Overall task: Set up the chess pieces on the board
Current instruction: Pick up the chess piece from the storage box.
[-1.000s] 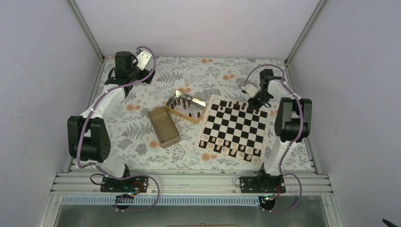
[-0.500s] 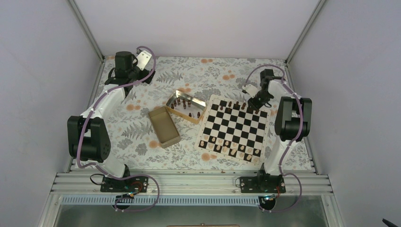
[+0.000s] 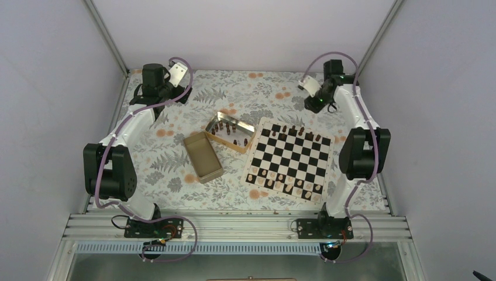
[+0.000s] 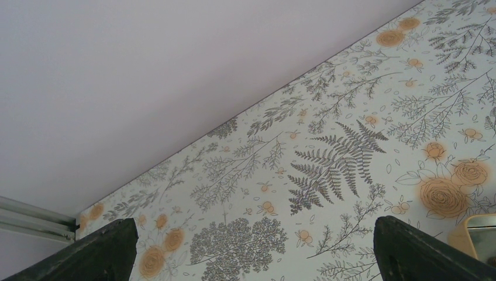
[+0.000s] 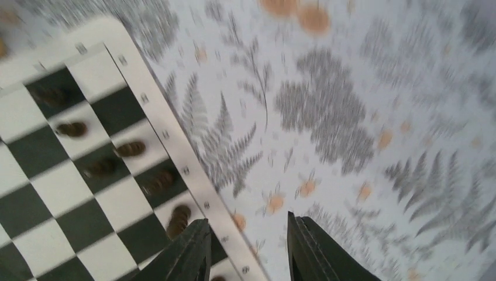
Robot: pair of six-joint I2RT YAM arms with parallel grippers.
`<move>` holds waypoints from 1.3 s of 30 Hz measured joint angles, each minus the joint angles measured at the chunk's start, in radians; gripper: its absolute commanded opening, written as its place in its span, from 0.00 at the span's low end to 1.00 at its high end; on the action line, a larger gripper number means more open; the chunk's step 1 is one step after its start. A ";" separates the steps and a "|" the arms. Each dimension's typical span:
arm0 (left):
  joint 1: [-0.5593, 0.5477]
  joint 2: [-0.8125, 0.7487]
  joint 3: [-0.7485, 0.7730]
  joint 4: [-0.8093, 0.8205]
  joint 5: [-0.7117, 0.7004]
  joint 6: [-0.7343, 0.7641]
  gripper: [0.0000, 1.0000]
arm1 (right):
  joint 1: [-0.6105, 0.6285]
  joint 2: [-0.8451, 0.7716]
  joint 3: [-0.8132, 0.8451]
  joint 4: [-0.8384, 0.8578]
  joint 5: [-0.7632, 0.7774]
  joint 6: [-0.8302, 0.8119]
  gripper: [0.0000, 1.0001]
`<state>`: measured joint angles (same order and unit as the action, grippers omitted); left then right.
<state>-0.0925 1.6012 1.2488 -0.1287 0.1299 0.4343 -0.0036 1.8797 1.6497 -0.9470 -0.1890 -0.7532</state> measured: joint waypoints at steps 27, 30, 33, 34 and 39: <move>0.000 0.000 0.000 0.000 -0.006 0.001 1.00 | 0.613 0.272 0.257 0.073 -0.016 0.020 0.34; 0.000 0.000 0.000 0.000 -0.006 0.001 1.00 | 0.625 0.302 0.256 0.097 -0.017 0.015 0.37; 0.000 0.000 0.000 0.000 -0.006 0.001 1.00 | 0.633 0.325 0.249 0.116 -0.017 0.004 0.39; 0.000 0.000 0.000 0.000 -0.006 0.001 1.00 | 0.637 0.328 0.245 0.119 -0.017 -0.003 0.40; 0.000 0.000 -0.005 0.000 -0.007 0.001 1.00 | 0.639 0.332 0.232 0.143 -0.016 -0.029 0.40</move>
<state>-0.0925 1.6012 1.2438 -0.1287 0.1230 0.4351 0.6357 2.2120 1.8820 -0.8043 -0.2054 -0.7822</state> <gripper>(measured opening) 0.999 0.396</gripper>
